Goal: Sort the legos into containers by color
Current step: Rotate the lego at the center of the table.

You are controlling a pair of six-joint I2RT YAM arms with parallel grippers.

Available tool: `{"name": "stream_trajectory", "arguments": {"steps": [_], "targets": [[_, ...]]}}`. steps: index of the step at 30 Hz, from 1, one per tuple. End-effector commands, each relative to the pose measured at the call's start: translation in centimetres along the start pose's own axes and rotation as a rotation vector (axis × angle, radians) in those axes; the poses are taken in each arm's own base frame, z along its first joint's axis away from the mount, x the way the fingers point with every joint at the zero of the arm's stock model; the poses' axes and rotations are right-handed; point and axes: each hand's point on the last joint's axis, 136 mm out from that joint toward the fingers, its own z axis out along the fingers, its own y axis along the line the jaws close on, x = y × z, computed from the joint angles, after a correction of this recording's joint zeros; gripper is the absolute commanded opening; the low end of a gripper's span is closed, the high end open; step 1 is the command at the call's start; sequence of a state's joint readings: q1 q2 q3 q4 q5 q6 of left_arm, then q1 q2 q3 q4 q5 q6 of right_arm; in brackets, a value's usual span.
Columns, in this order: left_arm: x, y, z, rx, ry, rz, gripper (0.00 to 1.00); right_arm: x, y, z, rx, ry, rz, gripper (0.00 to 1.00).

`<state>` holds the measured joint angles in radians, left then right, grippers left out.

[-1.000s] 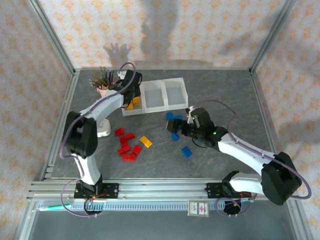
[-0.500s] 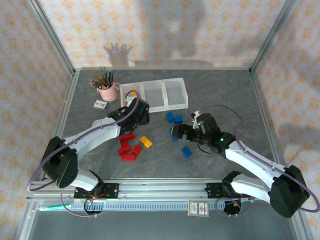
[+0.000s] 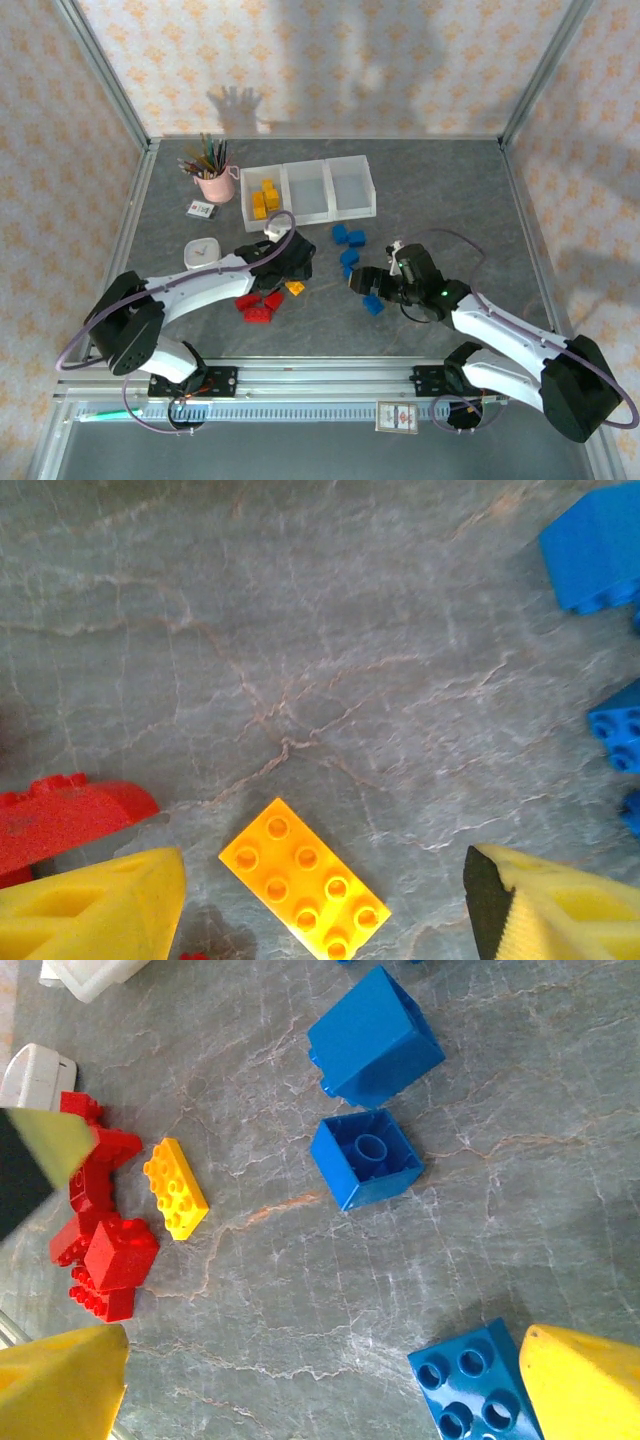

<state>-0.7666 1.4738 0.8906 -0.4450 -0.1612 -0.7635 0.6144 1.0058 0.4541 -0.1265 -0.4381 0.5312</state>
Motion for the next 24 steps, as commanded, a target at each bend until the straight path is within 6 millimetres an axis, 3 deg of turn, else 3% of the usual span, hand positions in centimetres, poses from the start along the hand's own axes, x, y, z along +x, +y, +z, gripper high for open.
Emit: {"name": "stream_trajectory", "arguments": {"steps": [1, 9, 15, 19, 24], "targets": [[1.7, 0.6, 1.3, -0.037, 0.035, -0.010, 0.77, -0.6, 0.4, -0.2, -0.022, -0.032, 0.002, 1.00], [3.4, 0.8, 3.4, -0.064, 0.084, 0.000, 0.78, -0.7, 0.4, -0.2, -0.020, -0.034, 0.002, 1.00], [3.9, -1.7, 4.4, -0.002, 0.130, 0.035, 0.76, -0.8, 0.4, -0.3, -0.018, -0.038, 0.002, 1.00], [3.0, -3.6, 4.2, 0.012, 0.108, 0.072, 0.75, -0.8, 0.1, -0.3, -0.006, -0.040, -0.001, 1.00], [2.9, -3.7, 4.6, -0.016, 0.104, 0.079, 0.71, -0.8, 0.2, -0.3, -0.004, -0.039, -0.006, 1.00]]}}
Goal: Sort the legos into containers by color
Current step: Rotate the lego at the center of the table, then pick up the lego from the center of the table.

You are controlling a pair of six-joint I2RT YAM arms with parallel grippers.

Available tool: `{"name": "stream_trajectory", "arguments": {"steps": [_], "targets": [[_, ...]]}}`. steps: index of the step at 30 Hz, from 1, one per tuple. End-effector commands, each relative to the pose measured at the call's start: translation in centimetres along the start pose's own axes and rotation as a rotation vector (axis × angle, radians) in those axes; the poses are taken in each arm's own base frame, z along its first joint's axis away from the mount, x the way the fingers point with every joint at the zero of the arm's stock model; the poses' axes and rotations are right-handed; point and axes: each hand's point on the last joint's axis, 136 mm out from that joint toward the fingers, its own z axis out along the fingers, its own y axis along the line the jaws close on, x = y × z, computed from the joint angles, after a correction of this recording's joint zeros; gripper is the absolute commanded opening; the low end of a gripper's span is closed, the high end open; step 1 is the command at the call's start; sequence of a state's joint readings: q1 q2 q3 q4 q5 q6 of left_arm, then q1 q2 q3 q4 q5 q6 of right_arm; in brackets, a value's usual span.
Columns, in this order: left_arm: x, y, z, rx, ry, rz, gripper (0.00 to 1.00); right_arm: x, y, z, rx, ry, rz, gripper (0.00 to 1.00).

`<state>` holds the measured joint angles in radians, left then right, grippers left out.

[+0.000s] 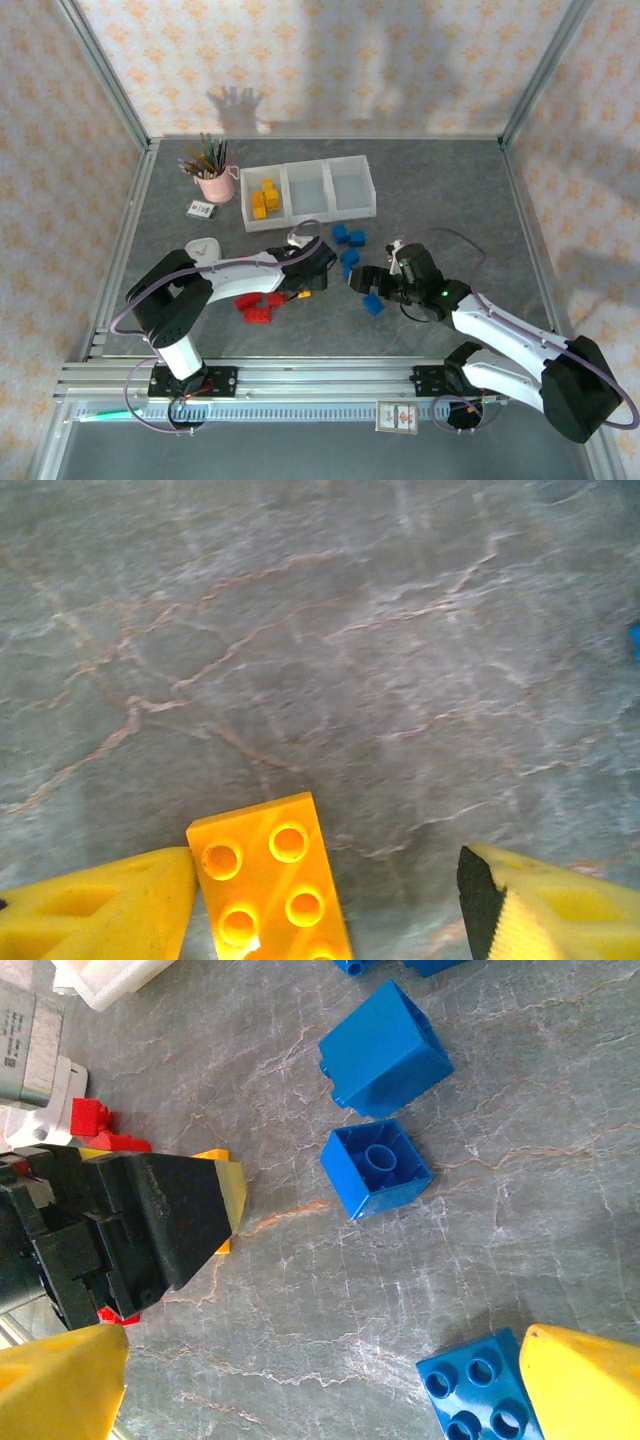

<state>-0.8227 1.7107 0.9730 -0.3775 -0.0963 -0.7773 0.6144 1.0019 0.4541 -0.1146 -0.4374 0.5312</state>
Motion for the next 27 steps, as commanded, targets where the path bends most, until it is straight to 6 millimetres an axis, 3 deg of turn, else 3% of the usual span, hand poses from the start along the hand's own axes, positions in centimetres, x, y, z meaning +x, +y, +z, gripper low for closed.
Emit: {"name": "stream_trajectory", "arguments": {"steps": [1, 10, 18, 27], "targets": [[-0.1, 0.2, 0.3, -0.034, -0.004, 0.020, 0.69, -0.5, -0.1, -0.2, 0.007, -0.025, -0.002, 1.00], [1.4, 2.5, 0.4, -0.140, 0.006, 0.033, 0.69, -0.5, -0.2, -0.2, 0.010, -0.028, -0.007, 1.00], [1.8, 2.5, 1.0, -0.167, 0.004, 0.036, 0.67, -0.6, 0.0, -0.3, 0.006, -0.030, -0.006, 1.00], [1.8, 1.9, 1.4, -0.166, -0.004, 0.043, 0.51, -0.8, 0.1, -0.3, 0.005, -0.033, -0.009, 1.00]]}}
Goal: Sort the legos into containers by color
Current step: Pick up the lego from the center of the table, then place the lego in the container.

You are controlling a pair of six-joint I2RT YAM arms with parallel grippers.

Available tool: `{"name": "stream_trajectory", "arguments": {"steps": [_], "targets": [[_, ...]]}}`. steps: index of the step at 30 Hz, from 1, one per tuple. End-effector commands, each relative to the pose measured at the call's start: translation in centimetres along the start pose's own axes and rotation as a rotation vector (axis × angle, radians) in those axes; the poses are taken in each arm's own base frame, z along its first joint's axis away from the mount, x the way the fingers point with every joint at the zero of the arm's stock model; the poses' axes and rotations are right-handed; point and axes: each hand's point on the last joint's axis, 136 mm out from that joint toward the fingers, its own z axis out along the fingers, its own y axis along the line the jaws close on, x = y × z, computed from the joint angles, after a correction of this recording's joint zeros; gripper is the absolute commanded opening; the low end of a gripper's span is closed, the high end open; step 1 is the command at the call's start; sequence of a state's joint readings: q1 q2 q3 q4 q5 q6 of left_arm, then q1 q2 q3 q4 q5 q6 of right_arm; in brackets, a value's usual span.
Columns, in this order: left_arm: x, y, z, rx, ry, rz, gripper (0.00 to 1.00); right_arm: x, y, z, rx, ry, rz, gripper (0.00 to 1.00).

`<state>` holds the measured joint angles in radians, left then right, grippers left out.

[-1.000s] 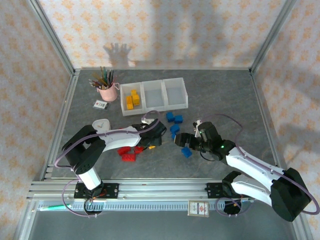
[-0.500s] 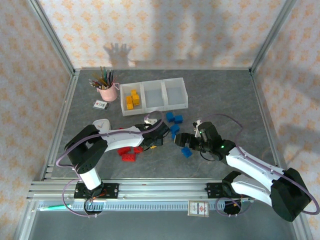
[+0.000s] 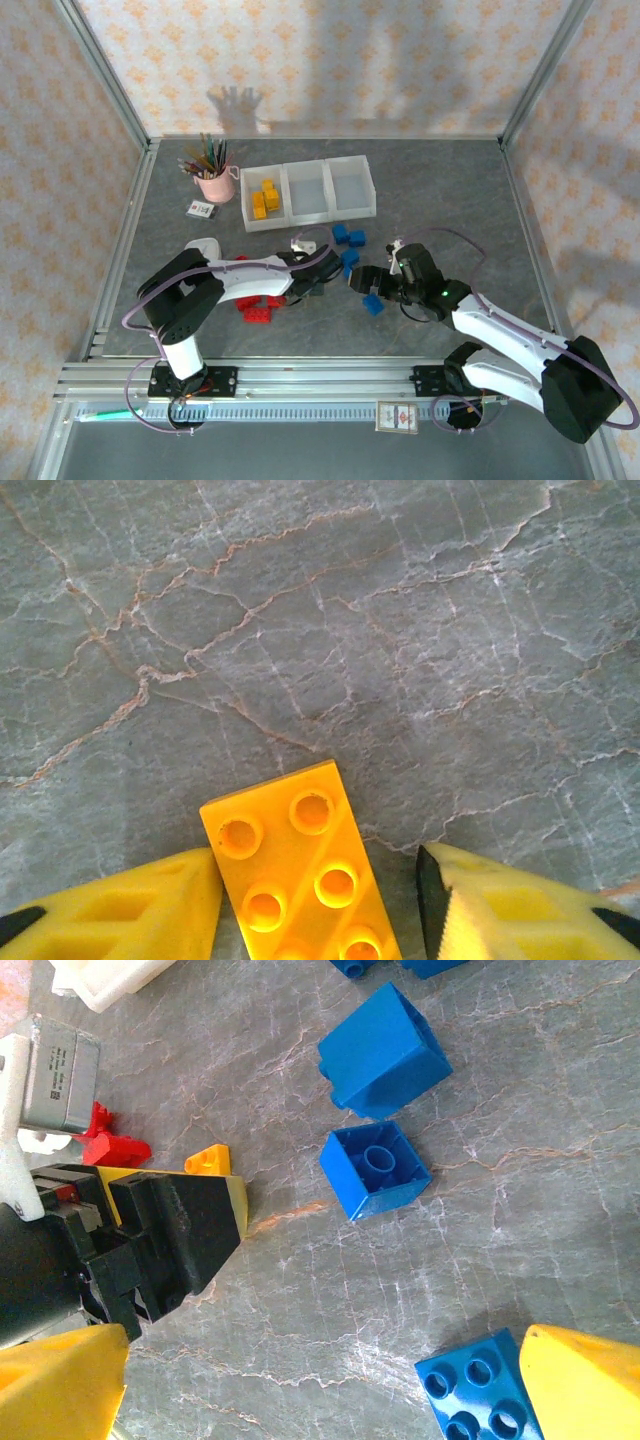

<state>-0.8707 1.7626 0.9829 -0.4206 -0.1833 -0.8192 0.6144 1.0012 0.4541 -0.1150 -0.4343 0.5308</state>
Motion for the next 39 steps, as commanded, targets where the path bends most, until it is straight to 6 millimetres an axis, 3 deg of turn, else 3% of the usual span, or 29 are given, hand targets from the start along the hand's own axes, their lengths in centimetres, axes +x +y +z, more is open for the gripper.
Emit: {"name": "stream_trajectory", "arguments": {"steps": [1, 11, 16, 22, 28, 33, 39], "targets": [[0.4, 1.1, 0.7, -0.069, 0.006, 0.015, 0.48, -0.8, 0.2, -0.3, 0.003, -0.031, -0.010, 1.00], [-1.2, 0.3, -1.2, 0.001, -0.058, -0.017, 0.32, -1.6, 1.5, -0.8, -0.024, -0.036, -0.035, 1.00], [-2.8, 0.6, -2.9, 0.006, -0.108, -0.032, 0.32, -2.3, 2.9, -1.1, -0.064, -0.041, -0.059, 1.00], [-8.7, 3.3, -6.1, -0.033, -0.241, -0.082, 0.32, -4.3, 5.2, -0.9, -0.120, -0.068, -0.053, 1.00], [-16.5, 8.0, -7.7, -0.123, -0.365, -0.171, 0.33, -6.7, 7.1, -0.5, -0.145, -0.107, -0.047, 1.00], [-22.5, 11.1, -6.2, -0.181, -0.393, -0.222, 0.33, -7.8, 7.4, -0.2, -0.134, -0.130, -0.052, 1.00], [-27.4, 13.2, -2.9, -0.205, -0.397, -0.273, 0.33, -8.0, 7.3, -0.5, -0.116, -0.139, -0.056, 1.00]]}}
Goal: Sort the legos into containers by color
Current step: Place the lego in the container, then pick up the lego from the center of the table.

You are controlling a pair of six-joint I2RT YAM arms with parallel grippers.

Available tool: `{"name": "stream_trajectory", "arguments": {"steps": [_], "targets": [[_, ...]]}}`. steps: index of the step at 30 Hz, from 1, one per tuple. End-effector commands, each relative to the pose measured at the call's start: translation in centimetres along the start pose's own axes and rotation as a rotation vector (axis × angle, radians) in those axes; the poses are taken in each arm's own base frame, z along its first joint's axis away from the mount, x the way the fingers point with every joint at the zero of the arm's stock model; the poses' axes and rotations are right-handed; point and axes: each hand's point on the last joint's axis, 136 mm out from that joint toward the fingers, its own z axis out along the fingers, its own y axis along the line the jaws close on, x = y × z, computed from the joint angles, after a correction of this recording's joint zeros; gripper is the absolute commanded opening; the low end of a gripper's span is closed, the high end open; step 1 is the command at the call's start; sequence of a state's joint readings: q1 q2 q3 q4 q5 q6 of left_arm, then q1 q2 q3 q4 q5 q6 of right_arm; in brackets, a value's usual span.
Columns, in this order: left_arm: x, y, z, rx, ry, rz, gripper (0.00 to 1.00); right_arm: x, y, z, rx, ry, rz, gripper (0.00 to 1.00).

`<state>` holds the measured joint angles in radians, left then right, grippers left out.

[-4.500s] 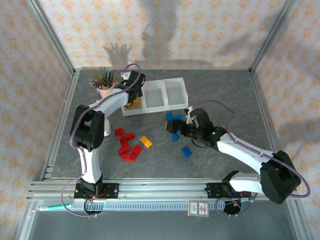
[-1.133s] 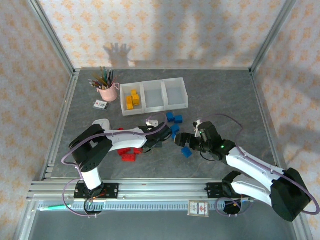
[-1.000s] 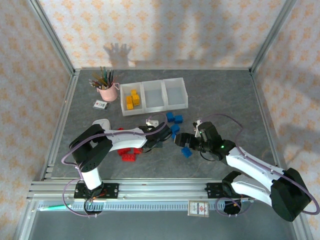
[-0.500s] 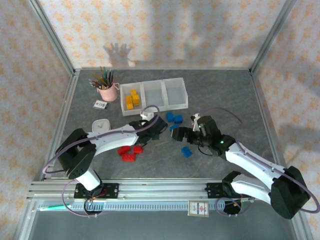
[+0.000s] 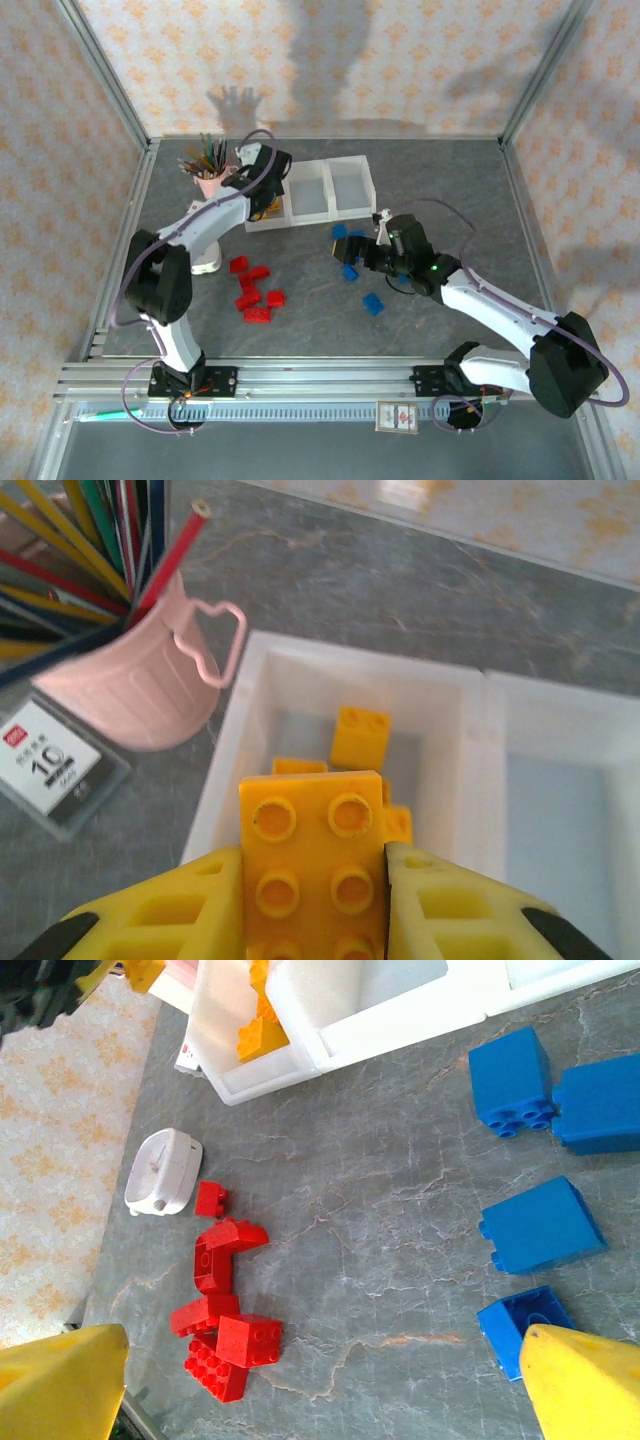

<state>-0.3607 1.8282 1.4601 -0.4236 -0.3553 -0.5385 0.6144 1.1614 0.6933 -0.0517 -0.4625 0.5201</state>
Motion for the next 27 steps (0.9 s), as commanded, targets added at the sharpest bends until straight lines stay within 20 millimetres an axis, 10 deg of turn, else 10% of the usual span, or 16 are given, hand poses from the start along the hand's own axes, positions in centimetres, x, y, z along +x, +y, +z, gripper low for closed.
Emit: {"name": "stream_trajectory", "arguments": {"steps": [1, 5, 11, 19, 27], "targets": [[-1.1, -0.3, 2.4, -0.016, 0.002, 0.034, 0.33, -1.8, 0.6, -0.5, 0.005, -0.061, -0.013, 1.00], [-0.2, -0.5, 5.6, -0.031, 0.049, 0.037, 0.36, -1.9, 0.6, -0.7, 0.010, -0.065, -0.014, 1.00], [-0.6, -0.9, 5.0, -0.004, 0.055, 0.038, 0.55, -2.2, 0.4, -0.7, 0.022, -0.067, -0.020, 1.00], [-1.6, -1.4, 1.0, 0.114, 0.065, 0.014, 0.63, -2.5, -1.0, -1.3, 0.073, -0.089, -0.005, 1.00], [4.2, -4.9, -5.6, 0.297, 0.129, 0.079, 0.66, -2.1, -3.6, -2.7, 0.169, -0.106, 0.011, 1.00]]}}
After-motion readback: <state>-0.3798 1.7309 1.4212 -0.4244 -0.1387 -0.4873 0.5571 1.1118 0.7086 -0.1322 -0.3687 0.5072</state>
